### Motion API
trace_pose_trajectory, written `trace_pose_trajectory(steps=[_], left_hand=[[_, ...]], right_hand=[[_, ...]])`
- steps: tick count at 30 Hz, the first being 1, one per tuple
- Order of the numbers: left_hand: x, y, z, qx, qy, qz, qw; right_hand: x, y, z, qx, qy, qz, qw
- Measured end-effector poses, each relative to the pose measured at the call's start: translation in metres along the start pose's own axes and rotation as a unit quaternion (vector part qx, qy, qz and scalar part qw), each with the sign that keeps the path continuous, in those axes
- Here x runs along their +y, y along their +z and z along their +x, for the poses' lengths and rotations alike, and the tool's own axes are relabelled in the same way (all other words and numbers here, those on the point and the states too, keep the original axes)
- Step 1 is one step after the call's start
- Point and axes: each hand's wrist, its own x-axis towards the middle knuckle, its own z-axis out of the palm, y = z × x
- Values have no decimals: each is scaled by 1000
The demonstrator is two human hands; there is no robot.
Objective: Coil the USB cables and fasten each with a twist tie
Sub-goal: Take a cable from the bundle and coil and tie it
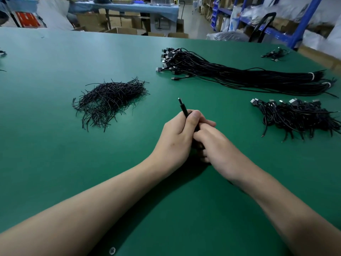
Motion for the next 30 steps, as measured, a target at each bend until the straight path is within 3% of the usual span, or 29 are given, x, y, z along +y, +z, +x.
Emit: trace_pose_trajectory(steps=[4, 6, 12, 17, 22, 24, 26, 28, 30], left_hand=[[-3, -2, 4, 4, 2, -21, 1000], [-8, -3, 5, 4, 7, -23, 1000], [-11, -3, 7, 1, 23, -67, 997], [-11, -4, 11, -3, 46, -59, 997], [-4, -14, 17, -30, 15, 4, 999], [-1, -29, 24, -2, 4, 73, 997], [-3, -58, 36, 64, 15, 245, 967], [-9, -94, 44, 150, -23, 464, 873], [-16, -125, 48, 196, -73, 552, 807]], right_hand=[[0, -5, -2, -62, -30, 135, 988], [1, -7, -3, -74, -57, 125, 988], [2, -6, -1, -15, -80, 6, 997], [5, -4, 0, 44, -142, -118, 982], [9, -9, 2, 70, -102, -71, 990], [10, -14, 2, 82, -77, -17, 993], [10, -18, 2, 89, -42, 50, 994], [9, -21, 1, 84, -13, 103, 991], [10, -20, 1, 71, 2, 130, 989]])
